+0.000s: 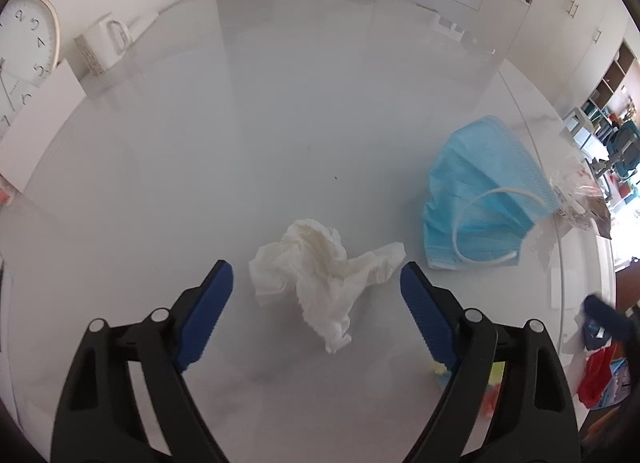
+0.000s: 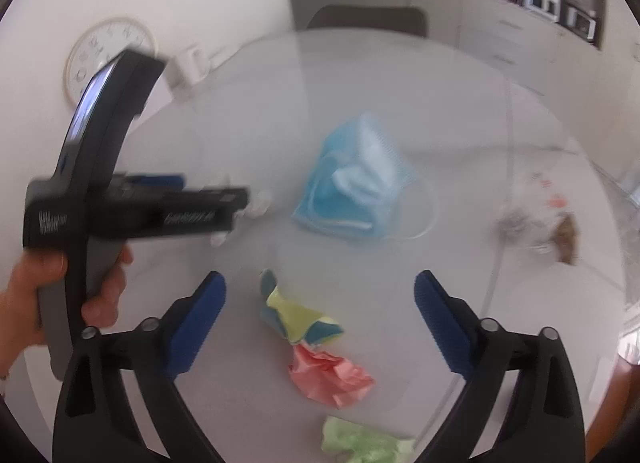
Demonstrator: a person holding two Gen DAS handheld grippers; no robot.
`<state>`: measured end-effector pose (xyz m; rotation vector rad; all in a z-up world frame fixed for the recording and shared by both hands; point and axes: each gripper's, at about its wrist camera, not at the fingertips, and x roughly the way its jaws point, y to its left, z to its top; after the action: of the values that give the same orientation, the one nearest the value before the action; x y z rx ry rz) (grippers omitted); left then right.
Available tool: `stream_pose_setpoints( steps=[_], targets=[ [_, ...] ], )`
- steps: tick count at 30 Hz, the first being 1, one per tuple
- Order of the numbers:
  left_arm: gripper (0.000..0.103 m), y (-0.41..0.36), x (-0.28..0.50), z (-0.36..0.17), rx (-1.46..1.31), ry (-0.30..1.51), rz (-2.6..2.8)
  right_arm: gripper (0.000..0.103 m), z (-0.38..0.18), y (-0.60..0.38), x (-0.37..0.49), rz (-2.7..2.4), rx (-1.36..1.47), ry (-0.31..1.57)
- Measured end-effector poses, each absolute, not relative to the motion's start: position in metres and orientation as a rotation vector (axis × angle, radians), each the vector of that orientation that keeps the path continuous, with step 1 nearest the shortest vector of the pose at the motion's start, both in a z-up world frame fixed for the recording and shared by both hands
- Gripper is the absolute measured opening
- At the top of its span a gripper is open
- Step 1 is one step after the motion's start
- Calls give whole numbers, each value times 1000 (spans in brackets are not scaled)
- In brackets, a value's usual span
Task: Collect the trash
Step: 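Grasp the white tissue with the left gripper while the right gripper grasps the yellow-blue paper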
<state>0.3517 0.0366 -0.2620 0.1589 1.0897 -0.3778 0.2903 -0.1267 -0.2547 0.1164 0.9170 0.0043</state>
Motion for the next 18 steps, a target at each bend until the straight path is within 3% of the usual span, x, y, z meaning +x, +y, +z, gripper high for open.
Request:
stream_pose_setpoints(
  steps=[2, 7, 16, 18],
  targets=[
    [73, 34, 355, -267, 169, 1097, -385, 85, -265, -122, 295, 42, 113, 933],
    [64, 30, 364, -278, 184, 1117, -392, 68, -284, -115, 306, 99, 72, 978],
    [51, 37, 361, -279, 162, 1123, -385, 29, -294, -116, 317, 187, 28, 1018],
    [47, 38, 357, -278, 154, 1124, -389, 15, -292, -109, 323, 217, 13, 1023]
  ],
)
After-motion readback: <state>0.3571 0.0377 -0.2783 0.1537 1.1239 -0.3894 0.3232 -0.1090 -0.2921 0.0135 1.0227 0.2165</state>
